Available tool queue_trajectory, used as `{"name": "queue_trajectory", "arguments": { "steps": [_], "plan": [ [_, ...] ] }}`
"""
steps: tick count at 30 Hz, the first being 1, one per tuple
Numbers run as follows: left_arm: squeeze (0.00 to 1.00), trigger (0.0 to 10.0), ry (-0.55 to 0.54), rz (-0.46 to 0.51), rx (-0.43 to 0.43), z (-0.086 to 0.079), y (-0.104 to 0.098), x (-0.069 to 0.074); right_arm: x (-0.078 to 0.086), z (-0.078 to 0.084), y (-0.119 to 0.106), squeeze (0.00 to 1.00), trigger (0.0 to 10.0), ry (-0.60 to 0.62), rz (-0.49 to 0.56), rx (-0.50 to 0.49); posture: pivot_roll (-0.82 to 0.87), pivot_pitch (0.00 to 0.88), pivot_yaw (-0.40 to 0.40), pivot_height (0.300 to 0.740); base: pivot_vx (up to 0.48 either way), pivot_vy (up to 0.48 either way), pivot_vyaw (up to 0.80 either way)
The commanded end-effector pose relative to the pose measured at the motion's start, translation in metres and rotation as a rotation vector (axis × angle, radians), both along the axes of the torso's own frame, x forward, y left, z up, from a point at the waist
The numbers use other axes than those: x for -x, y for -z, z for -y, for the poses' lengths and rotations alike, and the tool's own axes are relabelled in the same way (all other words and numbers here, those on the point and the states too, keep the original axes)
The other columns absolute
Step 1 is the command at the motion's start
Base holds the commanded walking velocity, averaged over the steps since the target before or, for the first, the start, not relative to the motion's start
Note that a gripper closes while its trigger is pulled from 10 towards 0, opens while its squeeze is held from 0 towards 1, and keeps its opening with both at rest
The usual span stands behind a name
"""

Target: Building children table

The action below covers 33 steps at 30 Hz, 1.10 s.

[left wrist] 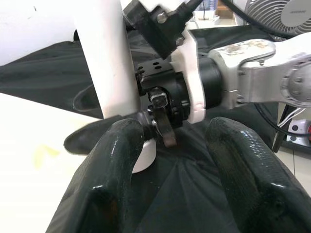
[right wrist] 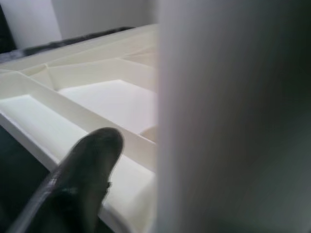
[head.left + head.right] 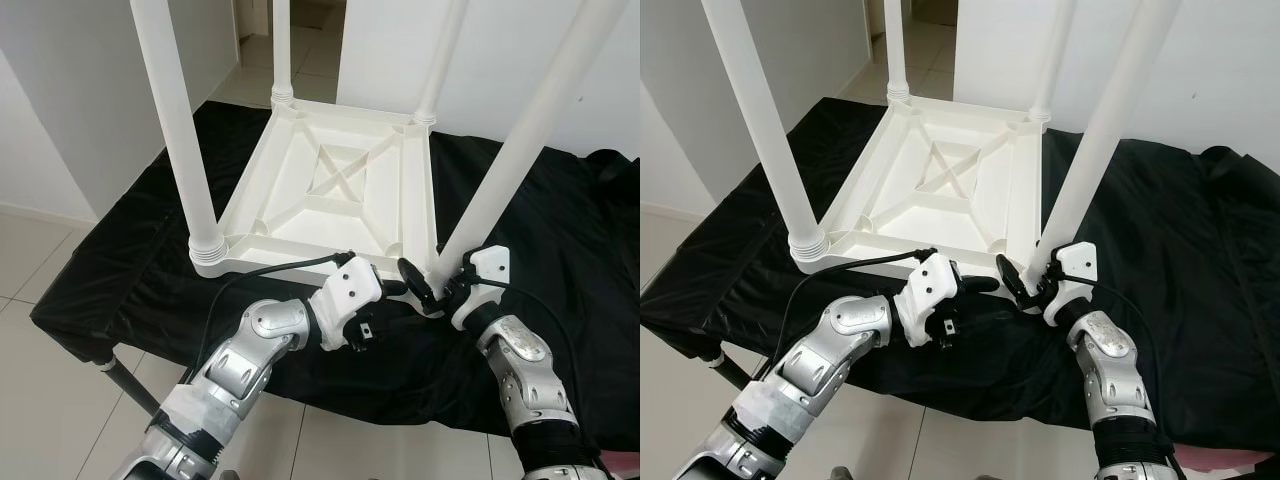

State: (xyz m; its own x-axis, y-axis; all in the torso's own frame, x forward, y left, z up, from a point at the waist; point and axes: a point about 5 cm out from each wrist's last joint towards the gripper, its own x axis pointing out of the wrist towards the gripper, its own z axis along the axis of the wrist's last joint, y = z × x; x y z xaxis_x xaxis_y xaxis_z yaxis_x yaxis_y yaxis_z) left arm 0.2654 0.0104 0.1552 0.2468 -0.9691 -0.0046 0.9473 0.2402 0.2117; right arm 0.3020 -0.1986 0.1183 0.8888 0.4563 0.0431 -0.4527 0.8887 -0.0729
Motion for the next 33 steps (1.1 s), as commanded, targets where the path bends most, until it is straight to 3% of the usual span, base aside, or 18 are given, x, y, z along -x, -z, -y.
{"name": "queue_trajectory", "arguments": {
  "steps": [1, 7, 14, 15, 16, 17, 18, 26, 30, 33],
  "plan": [
    [0.00, 10.0, 0.027, 0.003, -0.014, -0.001, 0.000, 0.000, -0.003, 0.006, 0.002, 0.00, 0.0, -0.014, -0.014, 0.034, -0.07, 0.000, -0.020, 0.740, 0.000, 0.000, 0.00],
    [0.00, 10.0, 0.024, 0.006, -0.014, -0.001, 0.000, 0.000, -0.006, 0.020, 0.006, 0.00, 0.0, -0.039, -0.037, 0.073, -0.06, 0.000, -0.018, 0.740, 0.000, 0.000, 0.00],
    [0.00, 10.0, 0.029, 0.004, -0.015, -0.001, 0.001, 0.001, -0.003, 0.022, 0.007, 0.00, 0.0, -0.051, -0.040, 0.054, -0.07, 0.000, -0.016, 0.740, 0.000, 0.000, 0.00],
    [0.00, 10.0, 0.029, 0.004, -0.015, -0.001, 0.001, 0.001, -0.003, 0.021, 0.007, 0.00, 0.7, -0.054, -0.039, 0.049, -0.07, 0.000, -0.016, 0.740, 0.000, 0.000, 0.00],
    [0.00, 10.0, 0.030, 0.003, -0.014, -0.001, 0.001, 0.001, -0.002, 0.019, 0.008, 0.00, 8.9, -0.050, -0.038, 0.042, -0.07, 0.000, -0.015, 0.740, 0.000, 0.000, 0.00],
    [0.00, 10.0, 0.030, 0.003, -0.014, -0.001, 0.001, 0.001, -0.002, 0.019, 0.008, 0.00, 8.9, -0.050, -0.038, 0.042, -0.07, 0.000, -0.015, 0.740, 0.000, 0.000, 0.00],
    [0.00, 10.0, 0.032, 0.002, -0.014, 0.000, 0.001, 0.001, 0.001, 0.014, 0.009, 0.00, 10.0, -0.028, -0.023, 0.026, -0.08, 0.000, -0.013, 0.740, 0.000, 0.000, 0.00],
    [0.00, 10.0, 0.039, -0.003, -0.013, 0.001, 0.002, 0.003, 0.003, 0.010, 0.009, 0.00, 10.0, 0.142, -0.024, 0.021, -0.08, 0.000, -0.010, 0.740, 0.000, 0.000, 0.00],
    [0.00, 10.0, 0.040, -0.003, -0.013, 0.001, 0.002, 0.003, 0.004, 0.008, 0.009, 0.00, 10.0, 0.197, -0.037, -0.031, -0.08, 0.000, -0.010, 0.740, 0.000, 0.000, 0.00],
    [0.00, 10.0, 0.045, -0.004, -0.013, 0.002, 0.002, 0.003, 0.004, 0.005, 0.009, 0.00, 10.0, 0.399, -0.043, -0.077, -0.09, 0.000, -0.006, 0.740, 0.000, 0.000, 0.00]
  ]
}}
